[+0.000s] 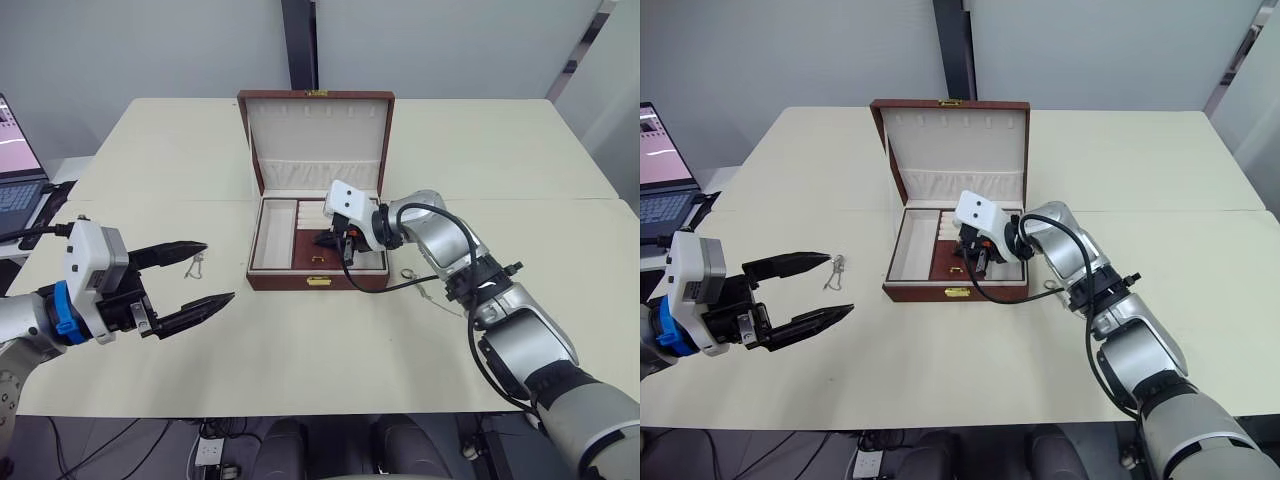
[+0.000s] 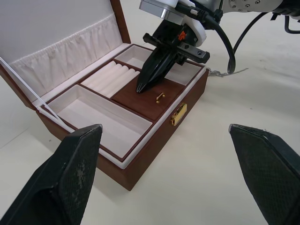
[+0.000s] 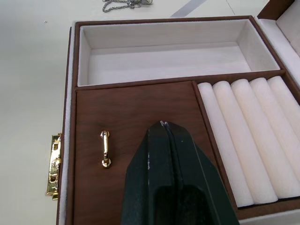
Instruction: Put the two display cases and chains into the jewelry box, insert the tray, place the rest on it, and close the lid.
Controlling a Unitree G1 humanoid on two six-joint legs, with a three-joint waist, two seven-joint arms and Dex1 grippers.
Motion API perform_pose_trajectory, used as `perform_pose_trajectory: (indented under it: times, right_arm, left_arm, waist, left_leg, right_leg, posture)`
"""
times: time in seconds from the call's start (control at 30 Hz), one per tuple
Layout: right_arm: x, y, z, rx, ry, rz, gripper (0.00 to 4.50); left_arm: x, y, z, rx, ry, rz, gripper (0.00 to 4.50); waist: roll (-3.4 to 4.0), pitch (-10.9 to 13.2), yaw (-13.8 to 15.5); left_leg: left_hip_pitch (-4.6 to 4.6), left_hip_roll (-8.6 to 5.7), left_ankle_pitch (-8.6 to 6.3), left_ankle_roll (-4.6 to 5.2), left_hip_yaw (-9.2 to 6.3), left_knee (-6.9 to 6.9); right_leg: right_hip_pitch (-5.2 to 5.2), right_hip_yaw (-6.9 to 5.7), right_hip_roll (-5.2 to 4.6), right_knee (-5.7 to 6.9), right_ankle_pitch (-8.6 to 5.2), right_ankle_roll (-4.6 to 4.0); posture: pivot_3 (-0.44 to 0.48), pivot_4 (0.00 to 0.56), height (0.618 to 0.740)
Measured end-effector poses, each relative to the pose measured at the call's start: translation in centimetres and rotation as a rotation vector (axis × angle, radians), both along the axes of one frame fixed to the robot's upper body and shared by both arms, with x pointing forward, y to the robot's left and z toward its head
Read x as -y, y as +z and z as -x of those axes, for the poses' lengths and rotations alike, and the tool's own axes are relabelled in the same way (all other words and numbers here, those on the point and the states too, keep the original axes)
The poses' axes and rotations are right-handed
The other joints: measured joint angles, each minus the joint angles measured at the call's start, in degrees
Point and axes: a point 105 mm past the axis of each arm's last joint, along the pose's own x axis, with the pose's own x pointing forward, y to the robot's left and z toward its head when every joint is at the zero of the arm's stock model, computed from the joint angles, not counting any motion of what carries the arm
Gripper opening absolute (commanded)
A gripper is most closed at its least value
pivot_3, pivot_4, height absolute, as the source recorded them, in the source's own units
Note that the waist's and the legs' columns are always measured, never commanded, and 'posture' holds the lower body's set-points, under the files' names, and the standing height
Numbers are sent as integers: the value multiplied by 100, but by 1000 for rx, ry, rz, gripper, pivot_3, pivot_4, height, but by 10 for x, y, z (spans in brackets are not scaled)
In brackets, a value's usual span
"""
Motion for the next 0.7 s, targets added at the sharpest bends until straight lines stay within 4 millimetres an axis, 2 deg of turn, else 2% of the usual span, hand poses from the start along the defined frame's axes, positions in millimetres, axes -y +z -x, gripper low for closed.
perform_pose_trajectory:
  times: [0.17,0.23,0.33,0.43,0.57,0.7]
  right_arm:
    - [7,9,6,33,9,-38,52]
    - [22,20,12,107,15,-61,52]
    - [54,34,16,207,-19,-85,52]
    - [80,37,25,256,-55,-109,52]
    - [135,34,35,298,-174,-124,52]
    - [182,22,49,321,-289,-86,52]
  left_arm:
    - [-9,-3,-5,4,72,43,4500]
    - [-23,-8,-11,11,158,74,4500]
    - [-48,-17,-17,7,289,107,4500]
    - [-69,-23,-19,27,393,116,4500]
    - [-103,-36,-18,46,555,125,4500]
    - [-122,-48,-11,53,647,105,4500]
  waist:
    - [1,1,9]
    - [1,1,31]
    - [-1,1,56]
    - [-2,0,78]
    - [-5,1,100]
    - [-9,-2,104]
  left_leg:
    - [-7,-2,0,0,-4,0]
    - [-10,-4,0,0,-6,0]
    - [-9,-4,-1,1,-6,1]
    - [-7,-3,-1,1,-9,-1]
    - [-8,-5,-1,1,-7,0]
    - [-6,-3,-1,1,-8,-1]
  right_leg:
    - [-2,0,-4,-3,0,0]
    - [-2,-1,-6,-7,0,0]
    - [0,0,-7,-7,0,0]
    - [2,2,-7,-8,0,0]
    - [5,5,-8,-10,0,0]
    - [9,9,-8,-12,0,0]
  posture:
    - [0,150,740]
    - [0,150,740]
    - [0,150,740]
    - [0,150,740]
    - [0,150,740]
    - [0,150,740]
